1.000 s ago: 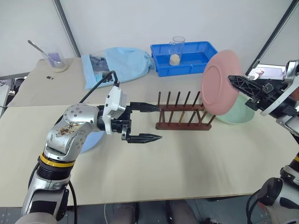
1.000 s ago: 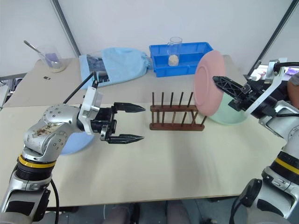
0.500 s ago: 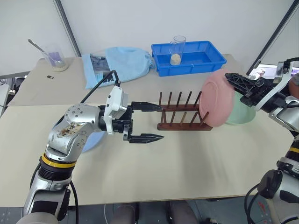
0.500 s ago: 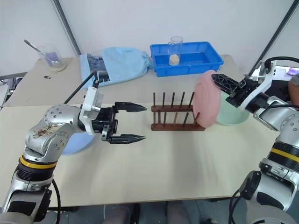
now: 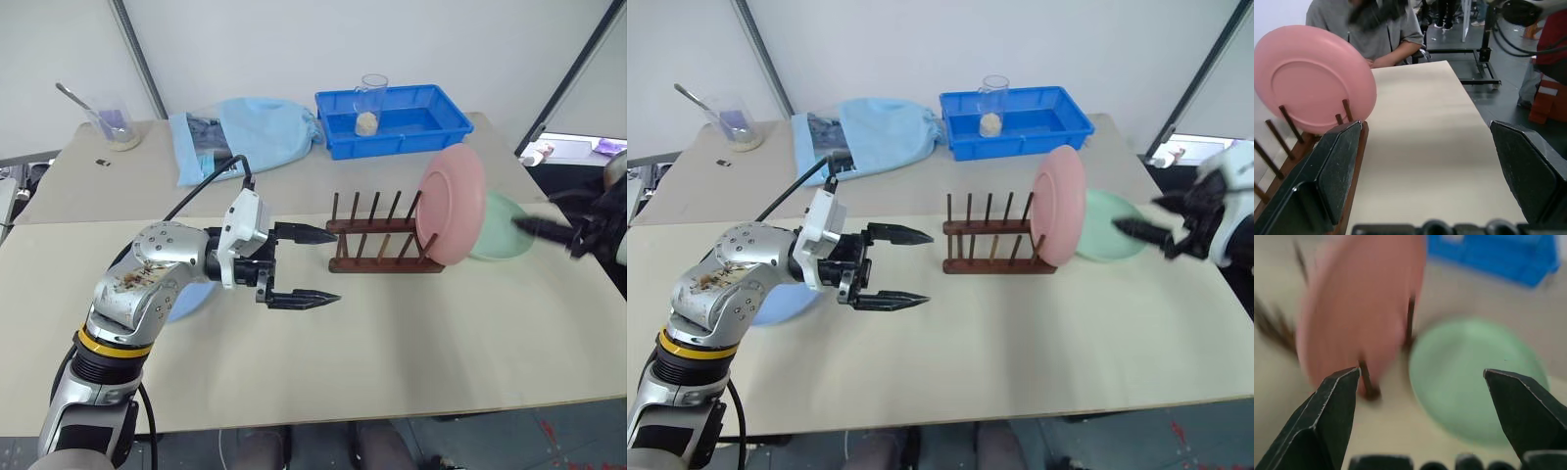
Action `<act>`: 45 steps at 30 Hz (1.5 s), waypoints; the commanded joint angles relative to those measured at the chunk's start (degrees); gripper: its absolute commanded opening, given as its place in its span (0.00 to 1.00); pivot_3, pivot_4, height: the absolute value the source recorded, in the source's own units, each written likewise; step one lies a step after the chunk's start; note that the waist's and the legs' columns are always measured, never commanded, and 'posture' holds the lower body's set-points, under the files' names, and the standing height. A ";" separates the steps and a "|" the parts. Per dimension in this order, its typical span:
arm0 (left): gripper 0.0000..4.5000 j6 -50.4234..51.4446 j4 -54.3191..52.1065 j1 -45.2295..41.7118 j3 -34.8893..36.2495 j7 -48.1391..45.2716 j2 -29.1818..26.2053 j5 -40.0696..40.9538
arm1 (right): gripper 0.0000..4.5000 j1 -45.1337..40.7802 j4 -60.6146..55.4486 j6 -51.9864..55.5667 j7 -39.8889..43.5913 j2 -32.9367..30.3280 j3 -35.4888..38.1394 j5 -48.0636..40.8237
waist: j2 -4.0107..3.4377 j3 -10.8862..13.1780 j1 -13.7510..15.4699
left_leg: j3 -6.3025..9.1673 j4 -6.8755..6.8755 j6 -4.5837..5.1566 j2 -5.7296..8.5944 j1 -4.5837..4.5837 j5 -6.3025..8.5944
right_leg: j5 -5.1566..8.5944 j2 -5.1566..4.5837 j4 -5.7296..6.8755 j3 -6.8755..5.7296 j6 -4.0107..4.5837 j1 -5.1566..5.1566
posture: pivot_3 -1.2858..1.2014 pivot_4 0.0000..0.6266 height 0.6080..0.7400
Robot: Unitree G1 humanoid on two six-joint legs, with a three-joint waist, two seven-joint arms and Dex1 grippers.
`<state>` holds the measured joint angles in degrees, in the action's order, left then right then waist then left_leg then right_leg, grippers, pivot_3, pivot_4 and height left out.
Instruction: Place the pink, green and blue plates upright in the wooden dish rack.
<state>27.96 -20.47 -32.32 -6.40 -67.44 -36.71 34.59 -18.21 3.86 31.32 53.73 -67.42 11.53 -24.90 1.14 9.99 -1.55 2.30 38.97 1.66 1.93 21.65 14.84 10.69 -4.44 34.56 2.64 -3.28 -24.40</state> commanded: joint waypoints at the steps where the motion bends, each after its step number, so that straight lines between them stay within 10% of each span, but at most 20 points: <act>1: 1.00 -2.38 -3.76 0.76 -1.15 -0.85 -0.45 -1.16 | 1.00 -2.26 6.52 -17.26 1.79 0.09 -8.59 13.14 | 0.00 0.01 -0.35 | -0.06 0.00 -0.01 -0.01 -0.06 0.00 | -0.01 0.00 0.01 0.04 -0.02 0.02 | 0.52 0.24 1.00; 17: 1.00 -5.14 -4.07 1.17 -2.29 2.41 2.04 -4.08 | 1.00 -30.08 50.27 -39.04 -3.03 16.62 -22.51 34.25 | 0.04 0.09 -0.87 | -0.53 -0.03 0.01 0.08 -0.45 0.00 | -0.28 0.03 0.30 0.78 0.33 0.05 | 0.52 0.24 1.00; 31: 1.00 -6.06 -3.05 1.49 -2.07 3.22 2.66 -5.64 | 0.01 -33.46 59.85 -41.72 -2.51 19.95 -22.02 36.38 | 0.04 0.09 -1.03 | -0.20 -0.01 0.07 0.12 -0.56 0.04 | -0.34 0.04 0.35 0.95 0.25 0.13 | 0.52 0.24 1.00; 45: 1.00 -2.84 -1.55 2.41 3.95 7.31 1.12 -3.20 | 0.01 -27.49 31.68 -39.40 -7.15 9.83 -8.43 28.04 | 0.03 0.13 -1.08 | -0.20 -0.05 0.10 0.13 -0.48 0.07 | -0.33 0.02 0.33 0.98 0.23 0.00 | 0.52 0.24 1.00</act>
<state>24.42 -21.35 -29.87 -4.32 -61.21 -35.57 29.70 -45.34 44.48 -9.74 47.25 -56.33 -1.22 7.29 1.17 10.12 -2.63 2.06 38.91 1.79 2.03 21.14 14.91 10.35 -4.40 34.90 3.67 -3.05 -24.40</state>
